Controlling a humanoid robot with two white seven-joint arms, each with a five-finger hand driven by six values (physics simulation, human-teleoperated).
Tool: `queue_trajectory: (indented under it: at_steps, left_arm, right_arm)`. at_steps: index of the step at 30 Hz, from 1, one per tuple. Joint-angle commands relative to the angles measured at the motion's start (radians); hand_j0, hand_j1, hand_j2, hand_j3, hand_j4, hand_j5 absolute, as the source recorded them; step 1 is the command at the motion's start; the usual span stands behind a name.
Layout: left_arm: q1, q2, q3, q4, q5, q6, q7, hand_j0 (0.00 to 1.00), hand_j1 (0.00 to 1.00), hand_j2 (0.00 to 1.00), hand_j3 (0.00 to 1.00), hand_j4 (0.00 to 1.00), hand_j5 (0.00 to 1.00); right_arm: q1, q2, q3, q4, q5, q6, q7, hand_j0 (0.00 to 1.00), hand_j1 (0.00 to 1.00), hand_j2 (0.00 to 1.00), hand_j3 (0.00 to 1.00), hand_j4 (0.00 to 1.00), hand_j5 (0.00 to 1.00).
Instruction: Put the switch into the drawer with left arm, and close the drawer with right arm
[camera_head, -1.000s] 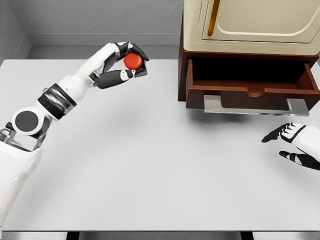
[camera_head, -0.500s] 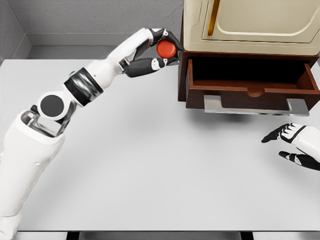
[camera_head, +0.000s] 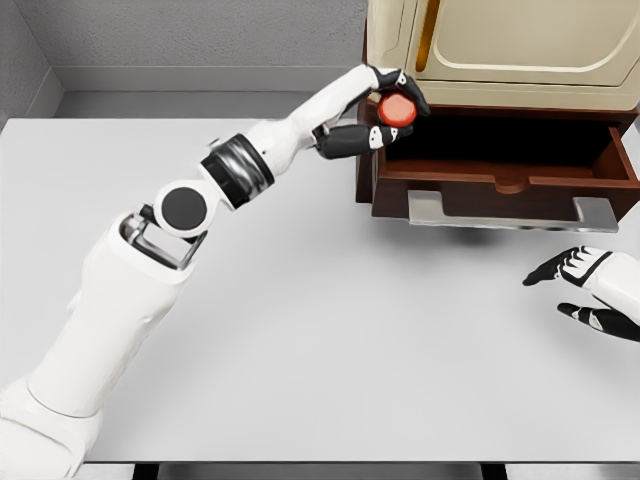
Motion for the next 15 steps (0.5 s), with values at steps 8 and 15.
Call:
queue_trajectory:
  at_steps: [8, 15]
  left_arm:
    - [-0.002, -0.077, -0.015, 0.004, -0.198, -0.001, 0.001, 0.44, 0.44, 0.44, 0.44, 0.44, 0.44]
    - [-0.020, -0.097, -0.037, 0.036, -0.279, -0.003, 0.001, 0.44, 0.44, 0.44, 0.44, 0.44, 0.44]
  right_arm:
    - [0.000, -0.002, -0.001, 0.000, -0.006, 0.000, 0.000, 0.68, 0.68, 0.68, 0.68, 0.68, 0.68]
    - [0.000, -0.002, -0.002, 0.000, -0.006, 0.000, -0.001, 0.68, 0.68, 0.68, 0.68, 0.68, 0.68]
